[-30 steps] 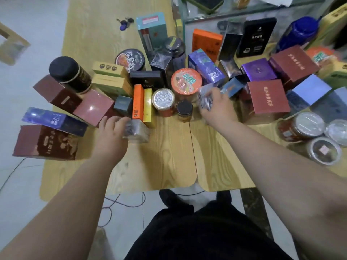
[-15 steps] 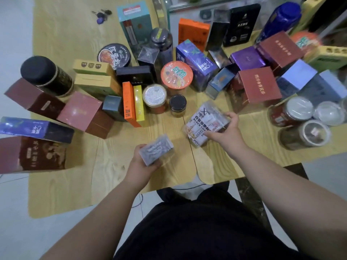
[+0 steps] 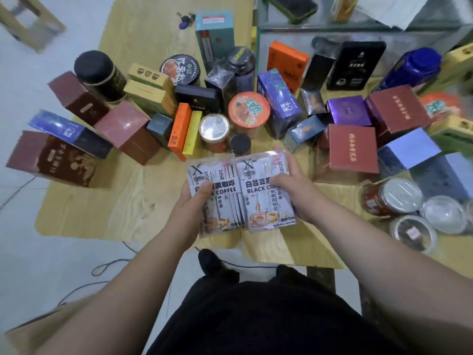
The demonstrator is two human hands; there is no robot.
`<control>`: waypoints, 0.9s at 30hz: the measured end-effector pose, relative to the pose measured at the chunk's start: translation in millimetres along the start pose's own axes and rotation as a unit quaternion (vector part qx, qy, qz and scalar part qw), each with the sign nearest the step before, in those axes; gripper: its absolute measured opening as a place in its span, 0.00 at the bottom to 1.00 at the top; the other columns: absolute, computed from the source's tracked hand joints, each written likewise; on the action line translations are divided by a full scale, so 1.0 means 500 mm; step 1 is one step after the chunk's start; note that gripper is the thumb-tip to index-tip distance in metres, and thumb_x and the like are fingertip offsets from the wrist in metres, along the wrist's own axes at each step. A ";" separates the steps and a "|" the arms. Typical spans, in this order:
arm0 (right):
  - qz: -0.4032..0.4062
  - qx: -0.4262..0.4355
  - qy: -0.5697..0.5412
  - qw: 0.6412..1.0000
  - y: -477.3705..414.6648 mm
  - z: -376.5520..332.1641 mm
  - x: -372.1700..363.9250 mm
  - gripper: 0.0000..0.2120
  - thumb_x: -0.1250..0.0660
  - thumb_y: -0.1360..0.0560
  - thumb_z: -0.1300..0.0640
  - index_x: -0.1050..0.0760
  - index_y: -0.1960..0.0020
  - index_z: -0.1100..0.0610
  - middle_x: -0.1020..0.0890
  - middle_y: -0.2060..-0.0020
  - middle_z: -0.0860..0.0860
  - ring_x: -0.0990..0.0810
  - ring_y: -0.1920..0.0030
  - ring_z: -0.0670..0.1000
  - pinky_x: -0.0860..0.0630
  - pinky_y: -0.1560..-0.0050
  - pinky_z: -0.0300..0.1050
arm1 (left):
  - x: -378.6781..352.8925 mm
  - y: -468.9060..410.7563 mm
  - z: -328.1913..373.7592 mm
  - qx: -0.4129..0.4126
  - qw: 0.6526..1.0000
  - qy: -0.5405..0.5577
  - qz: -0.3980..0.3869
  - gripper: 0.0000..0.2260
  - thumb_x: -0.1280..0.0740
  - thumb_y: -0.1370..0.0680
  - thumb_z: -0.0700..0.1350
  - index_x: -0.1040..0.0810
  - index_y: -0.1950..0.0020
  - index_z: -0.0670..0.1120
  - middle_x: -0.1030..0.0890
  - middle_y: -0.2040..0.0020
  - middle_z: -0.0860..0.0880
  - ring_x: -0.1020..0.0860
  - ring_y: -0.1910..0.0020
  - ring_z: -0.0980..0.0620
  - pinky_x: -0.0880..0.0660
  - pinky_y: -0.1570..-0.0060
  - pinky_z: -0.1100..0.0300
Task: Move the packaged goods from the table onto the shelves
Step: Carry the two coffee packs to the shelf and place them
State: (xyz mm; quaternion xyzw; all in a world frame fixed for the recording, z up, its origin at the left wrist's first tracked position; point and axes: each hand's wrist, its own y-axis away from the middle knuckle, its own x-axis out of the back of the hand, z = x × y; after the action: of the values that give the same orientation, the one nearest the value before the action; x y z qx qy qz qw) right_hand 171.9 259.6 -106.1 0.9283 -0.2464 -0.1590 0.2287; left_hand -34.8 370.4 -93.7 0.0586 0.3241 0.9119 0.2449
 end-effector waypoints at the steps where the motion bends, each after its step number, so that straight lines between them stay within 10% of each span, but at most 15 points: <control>1: -0.009 0.005 0.009 1.000 0.001 -0.008 0.014 0.34 0.33 0.34 0.59 0.34 0.32 0.38 0.17 0.47 0.49 0.17 0.46 0.58 0.23 0.41 0.67 | -0.011 0.014 0.000 -0.001 1.000 0.003 0.010 0.11 0.37 0.17 0.51 0.30 0.35 0.57 0.13 0.50 0.51 0.14 0.52 0.47 0.17 0.57 0.48; 12: -0.144 -0.024 0.054 0.988 0.039 -0.036 0.043 0.42 0.27 0.39 0.47 0.36 0.26 0.41 0.16 0.45 0.55 0.15 0.46 0.62 0.21 0.45 0.70 | -0.087 0.190 -0.073 -0.019 0.980 0.117 0.162 0.25 0.36 0.27 0.58 0.27 0.33 0.50 0.15 0.44 0.44 0.15 0.47 0.41 0.20 0.45 0.38; 19: -0.239 -0.030 0.105 0.965 0.092 -0.005 -0.043 0.42 0.27 0.35 0.46 0.38 0.24 0.41 0.20 0.37 0.57 0.16 0.43 0.62 0.23 0.41 0.71 | -0.061 0.324 -0.129 -0.051 0.944 0.189 0.265 0.11 0.42 0.16 0.47 0.26 0.36 0.53 0.13 0.51 0.51 0.14 0.52 0.47 0.19 0.49 0.43; 23: -0.302 -0.034 0.117 0.945 0.153 0.013 -0.139 0.44 0.27 0.37 0.47 0.39 0.23 0.40 0.19 0.38 0.58 0.16 0.44 0.62 0.22 0.43 0.71 | -0.015 0.425 -0.170 -0.082 0.909 0.221 0.344 0.15 0.39 0.17 0.46 0.31 0.30 0.54 0.16 0.42 0.48 0.15 0.48 0.45 0.20 0.47 0.37; 27: -0.374 -0.043 0.152 0.914 0.251 0.050 -0.272 0.39 0.29 0.33 0.52 0.38 0.24 0.41 0.19 0.39 0.61 0.16 0.46 0.65 0.21 0.47 0.71 | 0.051 0.556 -0.250 -0.096 0.849 0.225 0.469 0.14 0.31 0.27 0.60 0.31 0.45 0.63 0.18 0.44 0.49 0.16 0.46 0.43 0.22 0.43 0.35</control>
State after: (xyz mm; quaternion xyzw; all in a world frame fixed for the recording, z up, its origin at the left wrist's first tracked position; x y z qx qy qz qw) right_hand 0.8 226.0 -39.1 0.9548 0.1635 -0.1008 0.2269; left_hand -203.9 125.9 -20.6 -0.0270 0.2149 0.9331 -0.2869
